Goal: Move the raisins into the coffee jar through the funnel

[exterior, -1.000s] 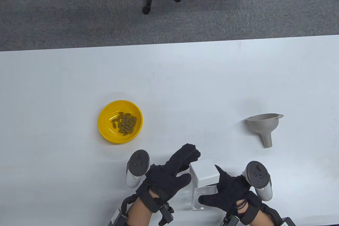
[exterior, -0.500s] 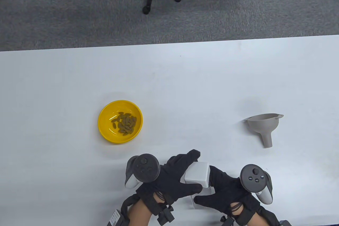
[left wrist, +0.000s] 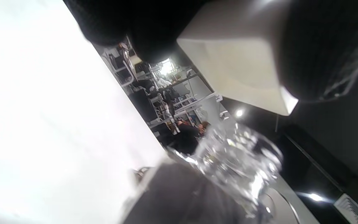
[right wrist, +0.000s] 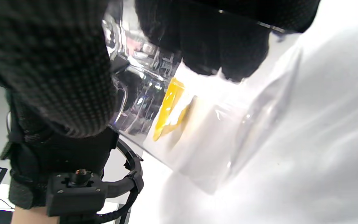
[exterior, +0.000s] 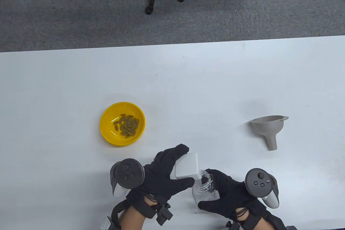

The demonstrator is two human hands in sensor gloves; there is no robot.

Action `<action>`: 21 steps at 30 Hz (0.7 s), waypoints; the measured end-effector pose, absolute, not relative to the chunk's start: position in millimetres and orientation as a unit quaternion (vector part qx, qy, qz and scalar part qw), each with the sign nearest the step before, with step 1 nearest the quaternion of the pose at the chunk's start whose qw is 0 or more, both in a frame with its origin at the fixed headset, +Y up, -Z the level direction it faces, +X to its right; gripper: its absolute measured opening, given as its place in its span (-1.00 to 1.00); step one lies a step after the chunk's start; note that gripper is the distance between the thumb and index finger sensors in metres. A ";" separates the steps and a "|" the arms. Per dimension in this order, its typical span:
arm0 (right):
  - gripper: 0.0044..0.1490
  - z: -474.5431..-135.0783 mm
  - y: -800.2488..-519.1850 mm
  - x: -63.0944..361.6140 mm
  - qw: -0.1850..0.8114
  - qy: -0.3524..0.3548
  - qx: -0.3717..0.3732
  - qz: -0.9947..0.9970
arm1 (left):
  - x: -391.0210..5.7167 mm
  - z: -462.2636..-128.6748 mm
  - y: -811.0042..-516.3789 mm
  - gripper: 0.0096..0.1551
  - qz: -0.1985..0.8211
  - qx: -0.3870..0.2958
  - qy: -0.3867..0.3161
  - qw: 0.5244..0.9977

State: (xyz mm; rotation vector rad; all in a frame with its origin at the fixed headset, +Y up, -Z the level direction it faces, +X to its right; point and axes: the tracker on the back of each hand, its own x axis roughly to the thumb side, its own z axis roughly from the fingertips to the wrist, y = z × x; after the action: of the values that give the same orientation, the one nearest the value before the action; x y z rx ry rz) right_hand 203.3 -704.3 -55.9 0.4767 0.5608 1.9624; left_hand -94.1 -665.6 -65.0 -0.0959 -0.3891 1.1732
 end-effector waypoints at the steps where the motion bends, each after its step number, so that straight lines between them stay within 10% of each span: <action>1: 0.25 -55.4 -702.6 204.8 0.495 0.228 0.200 0.814 | -101.6 -63.9 -663.2 0.15 0.533 -0.047 -0.174 0.826; 21: 0.24 -55.8 -694.5 213.6 0.485 0.199 0.213 0.825 | -119.7 -40.1 -714.0 0.16 0.107 -0.142 -0.146 0.973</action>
State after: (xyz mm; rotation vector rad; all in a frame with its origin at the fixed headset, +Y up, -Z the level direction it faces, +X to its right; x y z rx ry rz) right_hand 213.6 -694.5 -55.8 0.5194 0.4848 2.0079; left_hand -119.7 -714.0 -40.1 -0.2857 -0.2947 0.2167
